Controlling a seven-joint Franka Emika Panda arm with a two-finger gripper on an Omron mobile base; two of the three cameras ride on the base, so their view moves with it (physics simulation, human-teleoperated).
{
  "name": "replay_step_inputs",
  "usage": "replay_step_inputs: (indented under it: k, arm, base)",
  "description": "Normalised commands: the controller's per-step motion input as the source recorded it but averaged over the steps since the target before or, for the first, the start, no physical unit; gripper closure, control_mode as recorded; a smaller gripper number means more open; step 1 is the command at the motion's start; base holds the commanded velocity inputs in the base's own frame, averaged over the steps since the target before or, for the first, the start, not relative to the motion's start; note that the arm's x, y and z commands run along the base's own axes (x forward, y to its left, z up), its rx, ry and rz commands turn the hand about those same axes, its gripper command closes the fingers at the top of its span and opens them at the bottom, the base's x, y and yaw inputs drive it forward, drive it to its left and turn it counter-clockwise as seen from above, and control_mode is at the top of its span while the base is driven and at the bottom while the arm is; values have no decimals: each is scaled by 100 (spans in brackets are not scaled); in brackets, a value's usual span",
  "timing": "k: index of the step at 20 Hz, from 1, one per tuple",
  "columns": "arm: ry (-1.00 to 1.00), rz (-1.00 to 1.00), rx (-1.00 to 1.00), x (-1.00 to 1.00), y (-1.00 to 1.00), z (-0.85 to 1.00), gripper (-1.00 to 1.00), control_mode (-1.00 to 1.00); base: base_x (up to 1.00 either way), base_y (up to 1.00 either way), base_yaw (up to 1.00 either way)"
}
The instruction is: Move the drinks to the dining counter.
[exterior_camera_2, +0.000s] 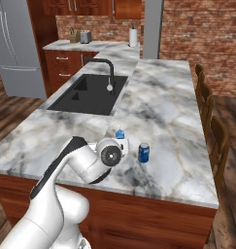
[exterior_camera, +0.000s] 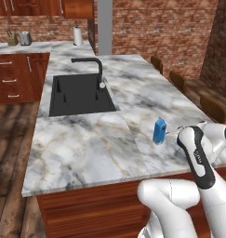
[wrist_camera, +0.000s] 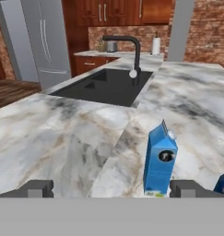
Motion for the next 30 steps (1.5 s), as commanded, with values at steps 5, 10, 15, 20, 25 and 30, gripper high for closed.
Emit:
replay_step_inputs:
  k: [5, 10, 15, 20, 25, 30]
  arm:
    - [0, 0, 0, 0, 0, 0, -100, 100]
    - [0, 0, 0, 0, 0, 0, -100, 100]
    - [0, 0, 0, 0, 0, 0, -100, 100]
    - [0, 0, 0, 0, 0, 0, -100, 100]
    - [0, 0, 0, 0, 0, 0, -100, 100]
    - [0, 0, 0, 0, 0, 0, -100, 100]
  base:
    - [-37, 0, 0]
    - [-45, 0, 2]
    - [-52, 0, 3]
    - [-59, 0, 3]
    - [-71, 0, 4]
    - [-77, 0, 4]
